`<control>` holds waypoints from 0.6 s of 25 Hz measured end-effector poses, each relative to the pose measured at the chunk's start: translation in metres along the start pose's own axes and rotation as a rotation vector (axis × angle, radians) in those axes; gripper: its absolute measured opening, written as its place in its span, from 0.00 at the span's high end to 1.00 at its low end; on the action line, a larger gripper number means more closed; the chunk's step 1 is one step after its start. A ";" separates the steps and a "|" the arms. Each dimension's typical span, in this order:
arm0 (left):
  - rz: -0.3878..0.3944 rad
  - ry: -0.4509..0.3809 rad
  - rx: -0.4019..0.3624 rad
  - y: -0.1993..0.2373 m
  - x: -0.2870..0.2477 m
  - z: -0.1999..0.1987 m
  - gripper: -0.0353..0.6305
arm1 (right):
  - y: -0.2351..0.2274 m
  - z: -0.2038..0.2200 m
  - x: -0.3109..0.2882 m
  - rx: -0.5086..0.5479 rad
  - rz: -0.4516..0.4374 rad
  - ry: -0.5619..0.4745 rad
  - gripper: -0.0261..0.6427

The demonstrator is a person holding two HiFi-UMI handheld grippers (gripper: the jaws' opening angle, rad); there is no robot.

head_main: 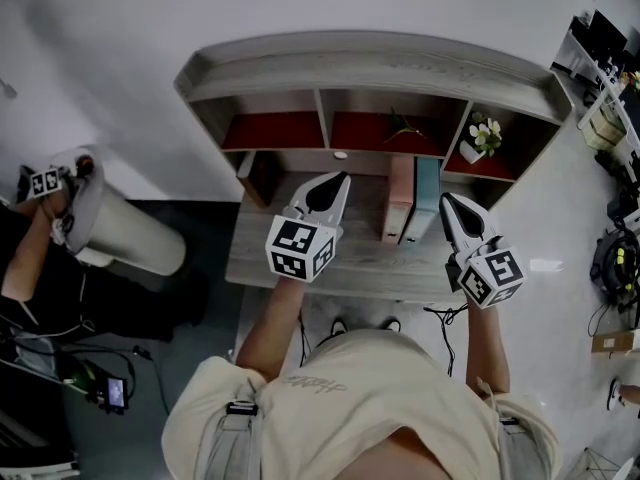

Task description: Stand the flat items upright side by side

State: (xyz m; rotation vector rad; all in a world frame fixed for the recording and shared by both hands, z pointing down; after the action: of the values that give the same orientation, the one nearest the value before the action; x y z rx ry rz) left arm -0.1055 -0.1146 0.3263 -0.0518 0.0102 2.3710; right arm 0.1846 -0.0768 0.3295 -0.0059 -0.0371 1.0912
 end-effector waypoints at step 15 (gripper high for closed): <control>-0.009 0.068 0.074 0.001 0.008 0.040 0.93 | 0.004 0.016 0.006 0.005 0.025 0.041 0.96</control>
State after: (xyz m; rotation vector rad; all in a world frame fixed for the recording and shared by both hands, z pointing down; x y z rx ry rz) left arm -0.1128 -0.1088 0.3665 -0.0966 0.1304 2.3564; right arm 0.1835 -0.0697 0.3459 -0.0248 0.0025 1.1160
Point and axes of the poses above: the fingertips, and each gripper's own axes: x backward along the fingers, y to its left, z out of its underside, the point moved 10 cm from there along x, backward along the fingers, and after that the axes turned 10 degrees about z, right-handed, at the moved point
